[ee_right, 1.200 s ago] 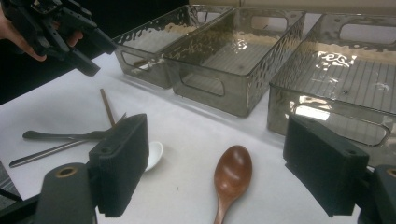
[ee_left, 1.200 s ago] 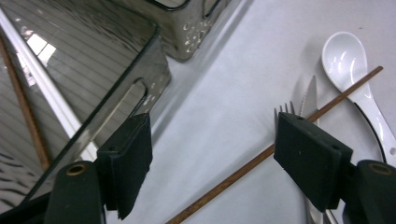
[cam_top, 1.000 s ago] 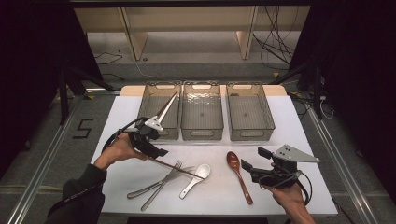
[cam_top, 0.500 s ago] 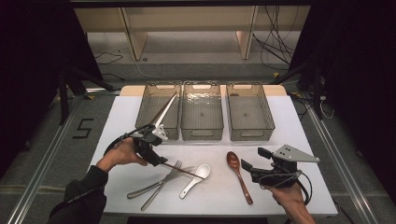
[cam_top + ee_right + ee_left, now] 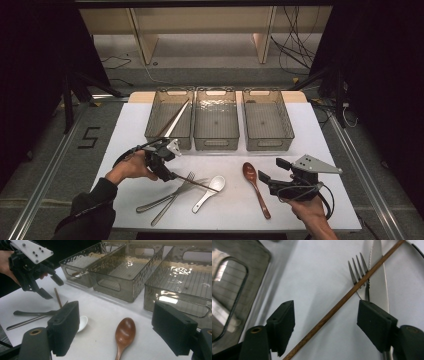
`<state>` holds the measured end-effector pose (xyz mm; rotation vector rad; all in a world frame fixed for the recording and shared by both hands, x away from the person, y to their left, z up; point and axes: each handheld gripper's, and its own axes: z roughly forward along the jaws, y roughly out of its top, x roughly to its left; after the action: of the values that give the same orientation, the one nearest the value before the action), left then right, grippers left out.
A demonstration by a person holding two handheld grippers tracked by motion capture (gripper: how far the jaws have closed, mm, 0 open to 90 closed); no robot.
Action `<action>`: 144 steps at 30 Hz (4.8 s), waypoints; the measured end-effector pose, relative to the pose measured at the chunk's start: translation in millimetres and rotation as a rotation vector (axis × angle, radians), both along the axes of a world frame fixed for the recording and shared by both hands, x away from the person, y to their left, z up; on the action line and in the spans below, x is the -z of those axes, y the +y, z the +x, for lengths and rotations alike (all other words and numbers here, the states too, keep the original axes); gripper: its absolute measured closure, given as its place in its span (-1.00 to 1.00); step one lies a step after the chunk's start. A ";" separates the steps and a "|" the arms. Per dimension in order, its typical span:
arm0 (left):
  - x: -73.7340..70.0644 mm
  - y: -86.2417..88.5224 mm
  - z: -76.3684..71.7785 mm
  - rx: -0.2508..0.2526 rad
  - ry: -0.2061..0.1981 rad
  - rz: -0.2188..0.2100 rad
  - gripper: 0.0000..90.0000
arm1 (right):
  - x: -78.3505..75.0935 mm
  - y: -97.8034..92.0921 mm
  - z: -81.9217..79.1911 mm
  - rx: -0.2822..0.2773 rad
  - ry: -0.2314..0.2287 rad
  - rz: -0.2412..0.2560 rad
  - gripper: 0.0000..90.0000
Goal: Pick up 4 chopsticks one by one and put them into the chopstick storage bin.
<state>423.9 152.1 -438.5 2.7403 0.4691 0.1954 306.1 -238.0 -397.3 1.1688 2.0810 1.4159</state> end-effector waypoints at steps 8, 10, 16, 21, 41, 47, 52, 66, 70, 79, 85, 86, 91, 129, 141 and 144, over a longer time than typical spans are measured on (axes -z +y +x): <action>8.8 -4.0 -0.1 0.037 0.032 0.045 -0.04 | 0.3 -0.2 0.4 0.001 0.001 0.001 -0.48; 10.9 -4.4 0.8 0.036 0.037 0.051 -0.02 | 0.2 -0.2 0.4 0.000 0.003 -0.001 -0.48; 15.4 -6.5 1.9 0.058 0.038 0.063 0.08 | 0.5 0.4 0.7 -0.002 -0.002 -0.004 -0.48; 18.6 -7.7 0.9 0.091 0.035 0.075 0.16 | 0.4 0.8 0.4 -0.001 0.001 -0.007 -0.48; 20.6 -13.1 -9.8 0.255 0.000 0.130 0.64 | 0.2 1.2 0.1 -0.006 0.001 -0.016 -0.47; 20.9 -12.8 -11.1 0.288 0.005 0.124 0.77 | 0.1 1.4 0.2 -0.011 0.004 -0.016 -0.47; 20.9 -12.3 -12.1 0.312 0.013 0.118 0.81 | 0.0 1.0 0.3 -0.008 0.004 -0.016 -0.47; 17.5 -13.9 -14.6 0.344 0.006 0.093 0.85 | -0.2 1.5 0.1 -0.012 0.000 -0.017 -0.47; 14.6 -13.7 -14.8 0.339 0.002 0.082 0.85 | -0.3 1.4 -0.2 -0.012 0.000 -0.017 -0.47; 5.7 -13.1 -13.9 0.311 -0.008 0.040 0.85 | -0.3 1.5 -0.2 -0.012 0.000 -0.018 -0.47; -1.8 -9.5 -9.8 0.243 -0.025 -0.012 0.85 | -0.2 1.5 -0.1 -0.012 -0.002 -0.019 -0.47; -3.5 -8.9 -8.7 0.231 -0.027 -0.017 0.85 | -0.2 1.6 -0.1 -0.012 -0.001 -0.019 -0.47; -9.8 -6.5 -5.6 0.151 -0.040 -0.074 0.85 | -0.2 1.4 0.0 -0.012 -0.001 -0.018 -0.47; -40.1 16.1 10.9 -0.148 -0.083 -0.225 0.85 | 0.2 1.5 0.2 -0.012 0.000 -0.020 -0.48; -52.6 22.5 15.5 -0.190 -0.104 -0.247 0.85 | 0.4 1.4 0.3 -0.009 0.003 -0.021 -0.48; -54.9 24.1 17.4 -0.207 -0.108 -0.256 0.85 | 0.4 1.6 0.2 -0.011 0.002 -0.021 -0.48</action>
<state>441.3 176.2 -383.6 2.4171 0.6965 0.3103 306.3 -236.4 -397.7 1.1535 2.1016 1.3947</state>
